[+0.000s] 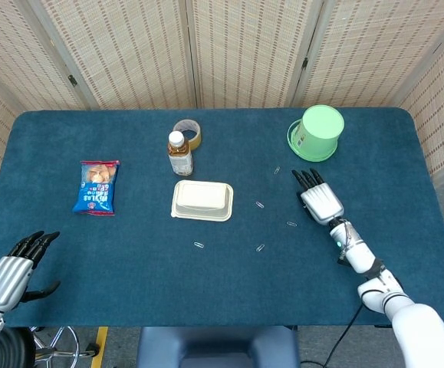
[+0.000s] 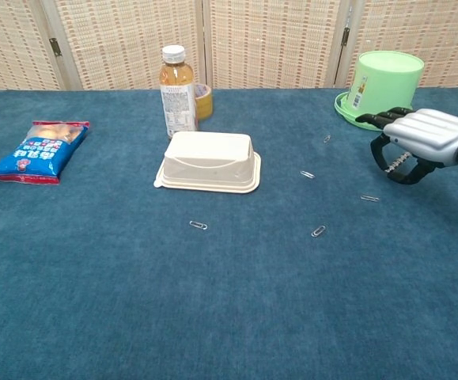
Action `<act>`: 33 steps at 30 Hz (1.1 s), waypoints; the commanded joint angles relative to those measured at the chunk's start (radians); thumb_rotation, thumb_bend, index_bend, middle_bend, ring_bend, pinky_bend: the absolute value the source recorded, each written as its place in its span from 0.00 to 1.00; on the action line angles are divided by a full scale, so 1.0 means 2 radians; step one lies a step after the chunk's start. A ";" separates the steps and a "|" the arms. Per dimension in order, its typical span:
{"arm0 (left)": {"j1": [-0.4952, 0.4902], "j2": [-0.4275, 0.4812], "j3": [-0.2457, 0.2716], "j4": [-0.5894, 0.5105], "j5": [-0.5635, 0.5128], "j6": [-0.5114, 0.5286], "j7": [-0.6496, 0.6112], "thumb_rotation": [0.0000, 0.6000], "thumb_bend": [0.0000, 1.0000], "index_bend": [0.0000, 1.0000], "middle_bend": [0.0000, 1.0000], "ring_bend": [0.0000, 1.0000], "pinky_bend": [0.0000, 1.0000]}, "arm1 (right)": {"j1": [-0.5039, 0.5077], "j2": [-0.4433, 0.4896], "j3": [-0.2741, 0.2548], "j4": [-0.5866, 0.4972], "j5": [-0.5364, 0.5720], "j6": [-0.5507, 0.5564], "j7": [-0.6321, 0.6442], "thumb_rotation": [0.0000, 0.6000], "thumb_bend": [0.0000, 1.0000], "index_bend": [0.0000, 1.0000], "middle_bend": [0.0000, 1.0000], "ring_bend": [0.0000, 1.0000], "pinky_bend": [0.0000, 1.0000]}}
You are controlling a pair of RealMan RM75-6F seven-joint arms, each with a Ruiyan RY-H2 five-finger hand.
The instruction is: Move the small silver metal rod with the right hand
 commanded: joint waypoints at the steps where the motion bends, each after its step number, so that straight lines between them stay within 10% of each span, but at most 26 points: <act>1: 0.000 0.000 0.000 0.000 0.000 0.000 0.001 1.00 0.29 0.00 0.17 0.10 0.17 | -0.001 0.008 0.003 -0.011 -0.002 0.016 -0.002 1.00 0.46 0.73 0.02 0.00 0.00; 24: -0.003 -0.005 0.001 -0.004 0.002 -0.006 0.017 1.00 0.29 0.00 0.17 0.10 0.18 | -0.047 0.173 0.043 -0.394 0.067 0.028 0.108 1.00 0.46 0.73 0.03 0.04 0.00; 33: -0.001 -0.003 0.003 -0.004 0.008 0.000 0.010 1.00 0.29 0.00 0.17 0.10 0.18 | -0.059 0.153 0.041 -0.389 0.081 -0.002 0.214 1.00 0.46 0.73 0.03 0.07 0.00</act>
